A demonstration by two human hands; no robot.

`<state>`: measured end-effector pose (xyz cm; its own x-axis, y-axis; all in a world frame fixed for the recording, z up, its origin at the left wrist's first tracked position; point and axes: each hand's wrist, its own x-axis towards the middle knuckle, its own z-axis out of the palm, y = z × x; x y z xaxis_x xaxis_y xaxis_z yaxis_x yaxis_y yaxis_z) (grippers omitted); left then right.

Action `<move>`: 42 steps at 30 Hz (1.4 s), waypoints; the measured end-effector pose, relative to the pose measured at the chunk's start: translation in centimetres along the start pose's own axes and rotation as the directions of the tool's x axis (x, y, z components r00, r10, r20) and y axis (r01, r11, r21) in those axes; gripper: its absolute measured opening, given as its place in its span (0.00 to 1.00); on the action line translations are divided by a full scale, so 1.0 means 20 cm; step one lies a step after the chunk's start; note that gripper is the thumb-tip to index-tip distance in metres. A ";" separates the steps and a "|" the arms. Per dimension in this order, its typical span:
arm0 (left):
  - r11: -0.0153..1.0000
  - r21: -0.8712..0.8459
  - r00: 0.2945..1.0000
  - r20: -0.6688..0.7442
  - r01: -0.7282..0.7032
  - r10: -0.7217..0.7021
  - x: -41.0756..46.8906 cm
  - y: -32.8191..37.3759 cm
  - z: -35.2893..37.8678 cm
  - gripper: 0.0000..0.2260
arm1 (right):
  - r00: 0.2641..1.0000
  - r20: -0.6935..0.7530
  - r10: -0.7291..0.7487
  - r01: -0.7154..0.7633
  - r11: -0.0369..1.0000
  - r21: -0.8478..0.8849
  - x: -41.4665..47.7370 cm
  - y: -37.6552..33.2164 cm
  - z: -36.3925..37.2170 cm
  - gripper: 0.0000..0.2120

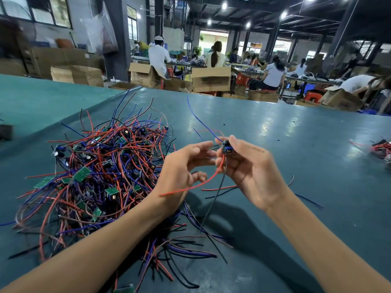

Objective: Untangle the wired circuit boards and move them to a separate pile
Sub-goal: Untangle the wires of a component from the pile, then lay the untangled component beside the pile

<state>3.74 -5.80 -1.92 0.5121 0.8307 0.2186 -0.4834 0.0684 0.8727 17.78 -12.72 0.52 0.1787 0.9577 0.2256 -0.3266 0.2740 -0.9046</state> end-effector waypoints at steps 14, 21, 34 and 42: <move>0.965 0.261 0.989 0.141 0.009 -0.048 -0.01 -0.06 -0.05 0.13 | 0.999 -0.005 0.033 -0.033 0.997 -0.073 -0.10 0.11 -0.05 0.10; 0.964 0.267 0.986 0.161 -0.002 -0.043 -0.01 -0.07 -0.06 0.13 | 1.000 -0.014 -0.010 0.006 0.972 -0.233 -0.10 0.15 -0.04 0.11; 0.983 0.151 0.970 0.203 0.103 -0.133 -0.03 -0.05 -0.04 0.13 | 0.998 -0.033 -0.058 0.043 0.939 -0.341 -0.13 0.17 -0.02 0.11; 0.983 0.146 0.970 0.200 0.112 -0.140 -0.02 -0.04 -0.05 0.16 | 0.994 -0.022 -0.110 0.088 0.886 -0.455 -0.14 0.17 0.00 0.13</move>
<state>3.30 -5.60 -3.06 0.7063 0.6854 0.1770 -0.3145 0.0798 0.9459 16.24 -14.58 -3.21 0.2342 0.9195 0.3157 0.1490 0.2870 -0.9463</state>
